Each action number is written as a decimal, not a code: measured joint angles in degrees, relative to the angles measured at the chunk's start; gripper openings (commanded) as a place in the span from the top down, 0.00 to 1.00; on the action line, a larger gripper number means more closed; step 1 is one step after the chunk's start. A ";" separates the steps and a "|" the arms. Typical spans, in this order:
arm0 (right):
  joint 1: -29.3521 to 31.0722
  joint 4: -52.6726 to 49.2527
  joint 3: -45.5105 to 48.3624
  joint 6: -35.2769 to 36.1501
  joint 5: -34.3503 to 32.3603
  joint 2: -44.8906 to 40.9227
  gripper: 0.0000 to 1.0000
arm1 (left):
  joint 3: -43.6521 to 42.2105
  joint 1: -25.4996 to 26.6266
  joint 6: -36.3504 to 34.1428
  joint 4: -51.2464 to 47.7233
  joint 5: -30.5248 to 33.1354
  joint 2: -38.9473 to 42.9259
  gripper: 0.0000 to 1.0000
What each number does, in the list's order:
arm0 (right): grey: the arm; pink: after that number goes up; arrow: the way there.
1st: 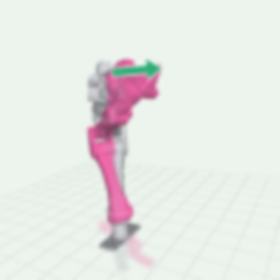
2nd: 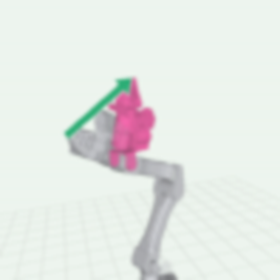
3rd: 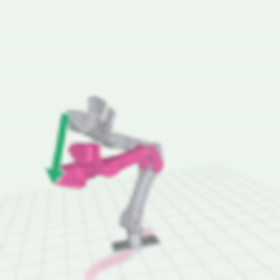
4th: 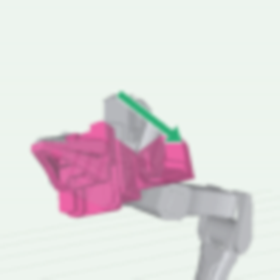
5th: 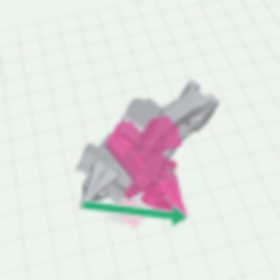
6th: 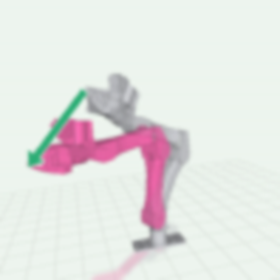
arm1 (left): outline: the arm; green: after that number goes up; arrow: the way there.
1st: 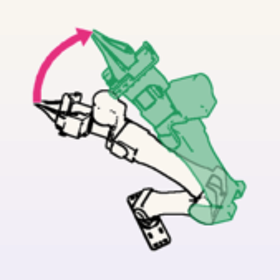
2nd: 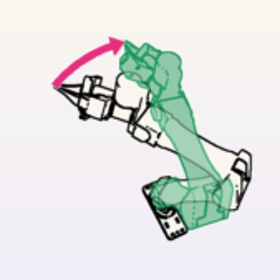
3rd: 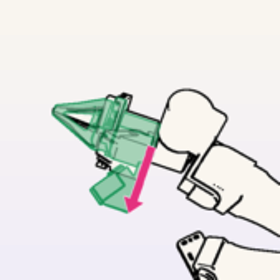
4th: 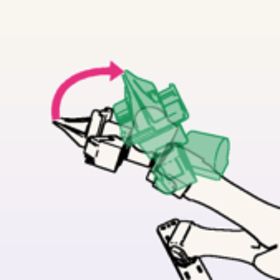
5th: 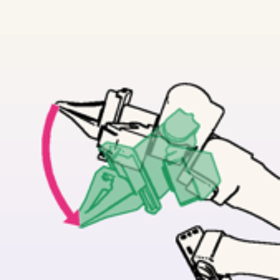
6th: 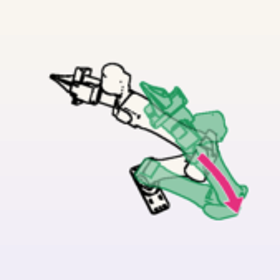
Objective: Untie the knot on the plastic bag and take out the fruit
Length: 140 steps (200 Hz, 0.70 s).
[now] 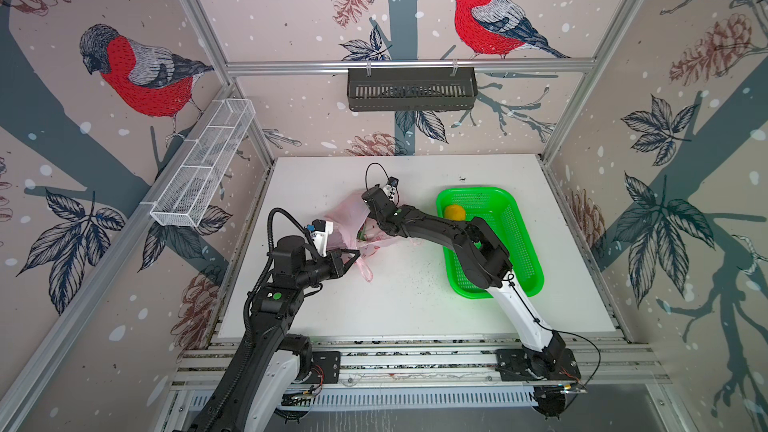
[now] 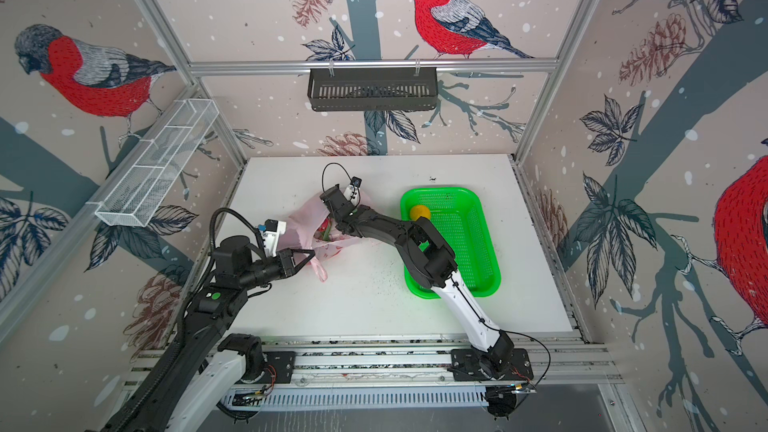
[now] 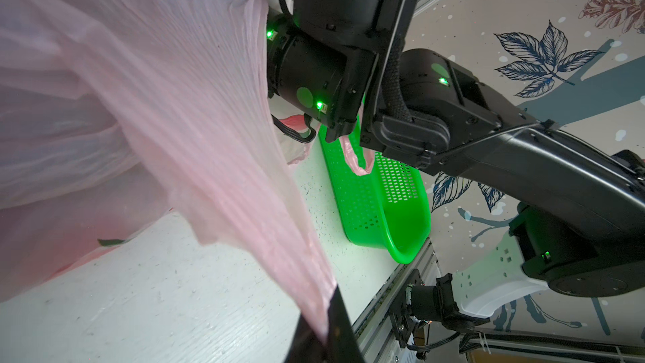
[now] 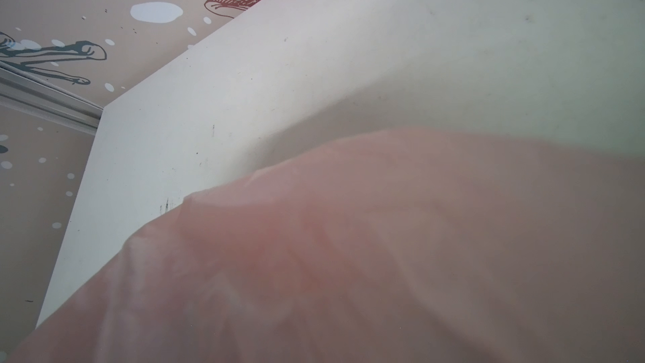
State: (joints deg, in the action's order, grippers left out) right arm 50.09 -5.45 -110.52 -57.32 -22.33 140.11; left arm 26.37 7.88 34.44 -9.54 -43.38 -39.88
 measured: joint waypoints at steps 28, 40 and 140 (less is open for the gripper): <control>-0.42 1.22 -0.57 -1.70 0.70 1.01 0.18 | -0.07 0.31 0.00 0.28 -0.50 0.04 1.00; -0.63 1.86 -0.61 -2.84 0.94 1.40 0.18 | -0.11 0.55 0.00 0.26 -0.52 0.04 1.00; -1.62 4.13 -0.76 -6.69 1.60 2.58 0.33 | -0.11 1.57 0.00 0.26 -0.04 0.15 1.00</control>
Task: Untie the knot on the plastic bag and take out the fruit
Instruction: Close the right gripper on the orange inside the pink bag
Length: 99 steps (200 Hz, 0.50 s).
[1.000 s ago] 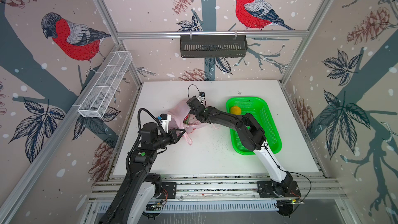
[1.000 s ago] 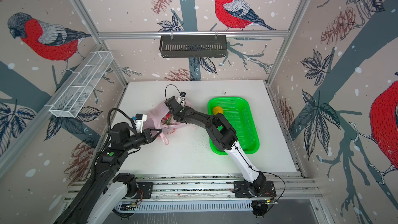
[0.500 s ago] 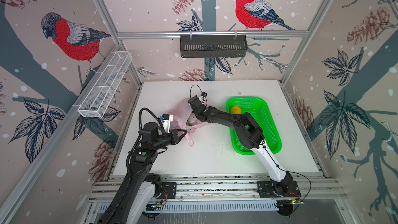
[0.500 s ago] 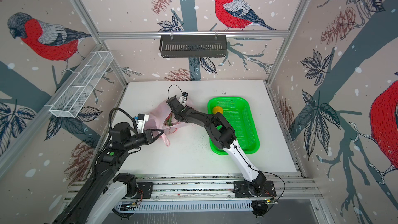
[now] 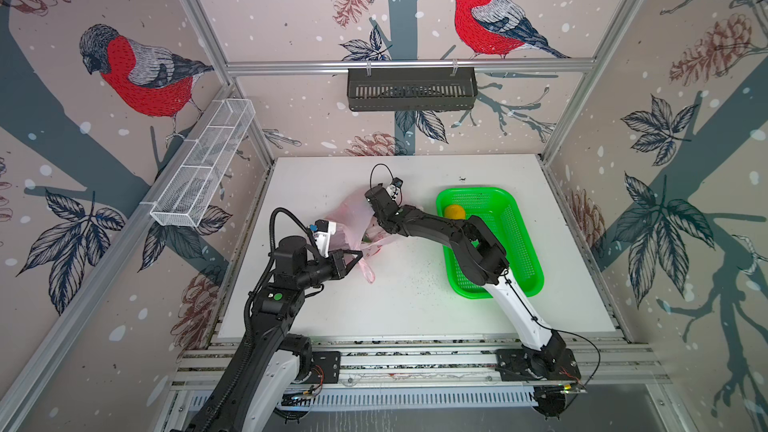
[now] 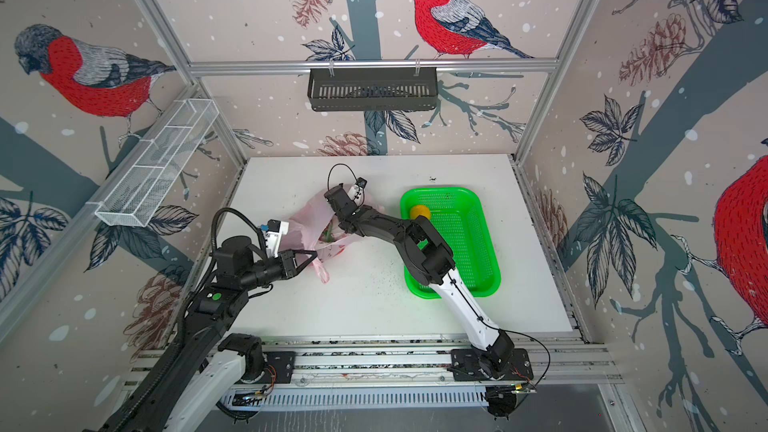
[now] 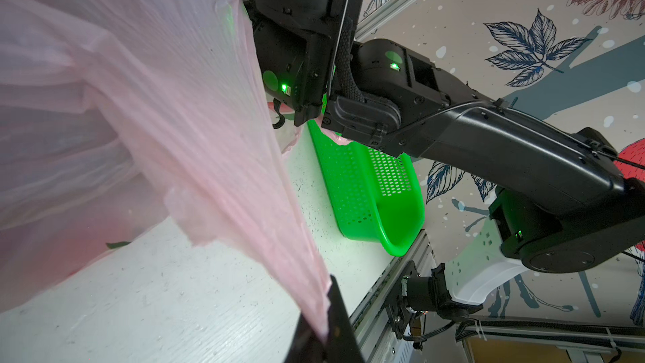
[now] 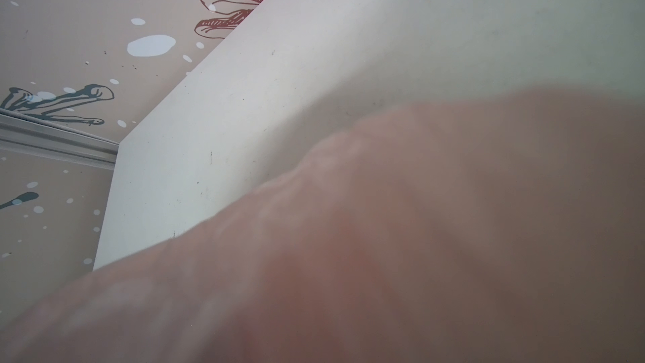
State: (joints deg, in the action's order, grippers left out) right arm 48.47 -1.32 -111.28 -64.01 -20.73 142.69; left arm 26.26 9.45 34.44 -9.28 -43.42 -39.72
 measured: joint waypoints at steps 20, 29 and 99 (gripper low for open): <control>-0.13 0.44 0.33 -0.28 0.22 0.00 0.39 | 0.00 0.13 0.00 0.00 0.11 0.04 1.00; -0.20 0.55 0.42 -0.31 0.37 0.00 0.41 | 0.00 0.13 0.00 -0.02 0.11 0.04 1.00; -0.44 1.77 2.60 -0.52 0.83 -1.07 0.60 | 0.00 0.13 0.00 -0.04 0.11 0.07 1.00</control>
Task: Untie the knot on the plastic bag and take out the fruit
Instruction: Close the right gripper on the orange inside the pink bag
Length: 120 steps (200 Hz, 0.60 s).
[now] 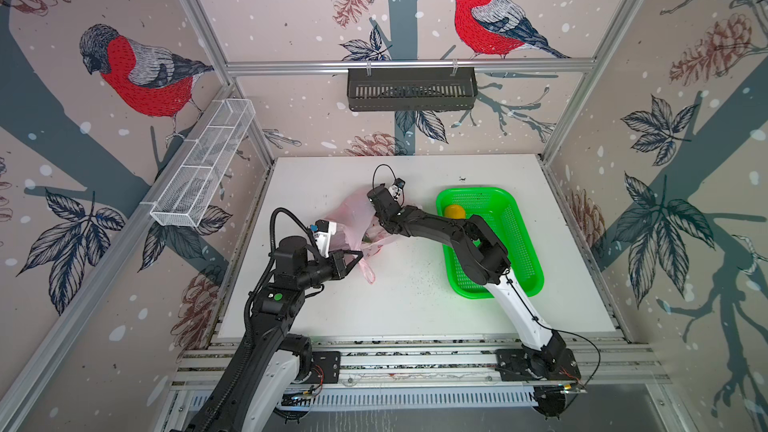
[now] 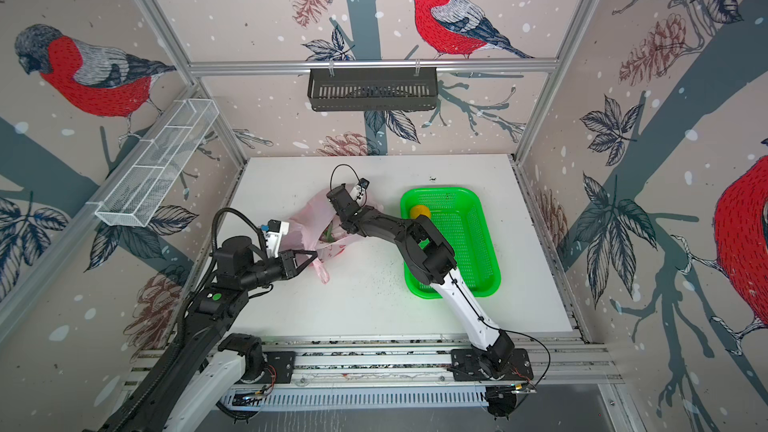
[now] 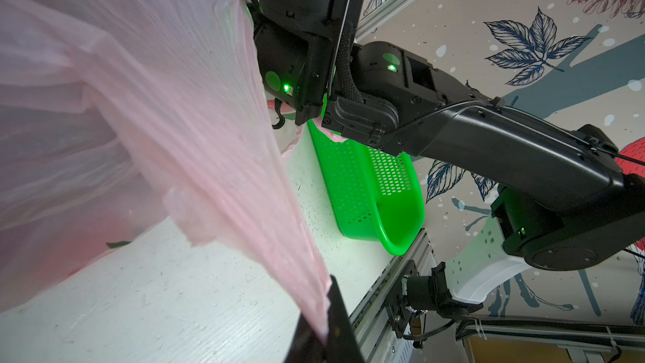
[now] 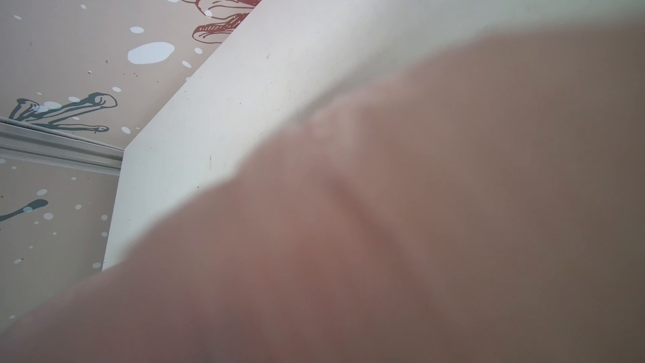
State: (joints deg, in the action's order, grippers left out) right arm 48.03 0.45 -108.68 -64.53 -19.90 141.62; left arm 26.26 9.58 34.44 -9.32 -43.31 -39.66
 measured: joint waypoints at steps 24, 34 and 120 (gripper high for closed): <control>0.00 0.07 1.33 0.04 0.00 -0.90 0.66 | 0.00 0.02 0.00 -0.02 -0.04 -0.07 1.00; 0.00 0.17 1.81 0.04 0.00 -1.22 0.67 | 0.00 0.02 0.00 -0.02 -0.04 -0.15 1.00; 1.46 -0.90 6.25 2.34 0.26 -5.49 0.72 | -0.61 0.07 0.07 0.04 1.42 -1.38 1.00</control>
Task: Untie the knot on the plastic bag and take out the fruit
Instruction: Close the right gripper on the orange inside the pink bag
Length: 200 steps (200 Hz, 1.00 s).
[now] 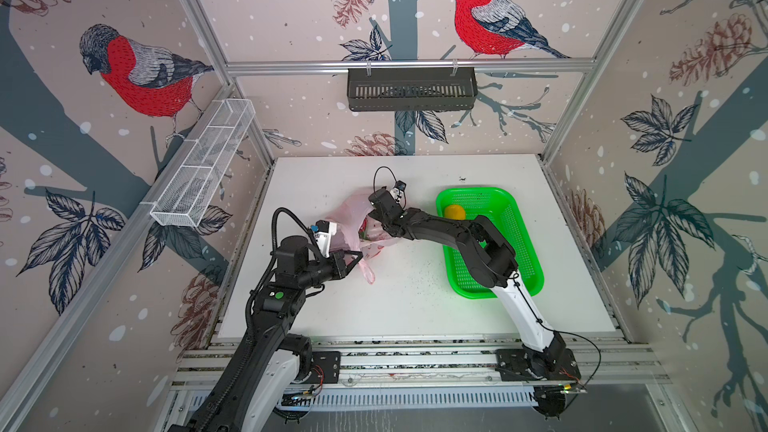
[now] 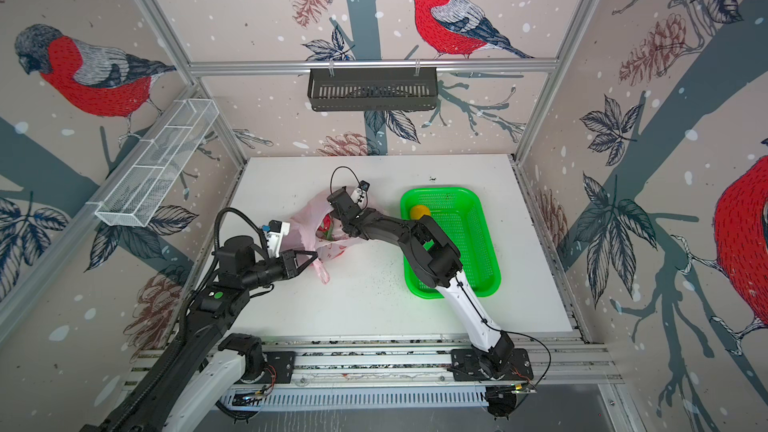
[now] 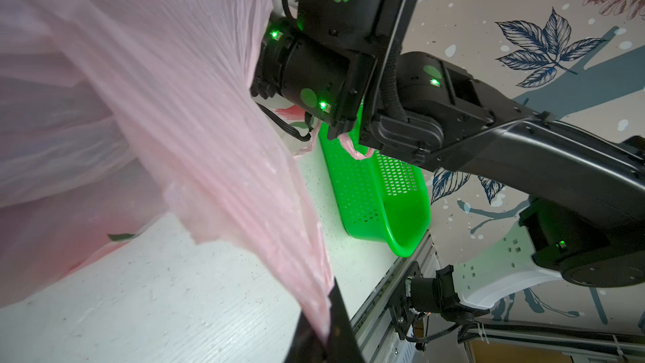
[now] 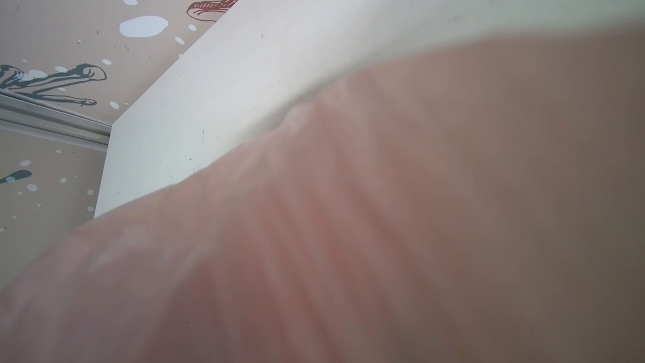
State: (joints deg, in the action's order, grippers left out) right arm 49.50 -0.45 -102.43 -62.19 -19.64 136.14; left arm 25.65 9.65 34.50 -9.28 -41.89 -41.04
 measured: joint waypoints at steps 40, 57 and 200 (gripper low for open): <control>1.09 -0.17 2.67 1.03 0.28 -2.97 0.73 | -0.76 0.00 0.07 0.68 1.29 -1.09 1.00; 1.55 -0.17 4.09 1.40 0.59 -4.50 0.73 | -0.87 0.00 0.07 1.33 1.92 -1.57 1.00; 7.87 -1.86 16.39 11.15 -3.30 -15.04 0.74 | -1.46 0.00 0.72 2.58 4.66 -3.72 1.00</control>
State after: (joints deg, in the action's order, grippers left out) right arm 57.36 -2.31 -86.04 -51.05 -22.94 121.10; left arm 24.18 9.65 35.22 -6.70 -37.23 -44.75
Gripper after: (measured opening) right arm 0.558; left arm 0.048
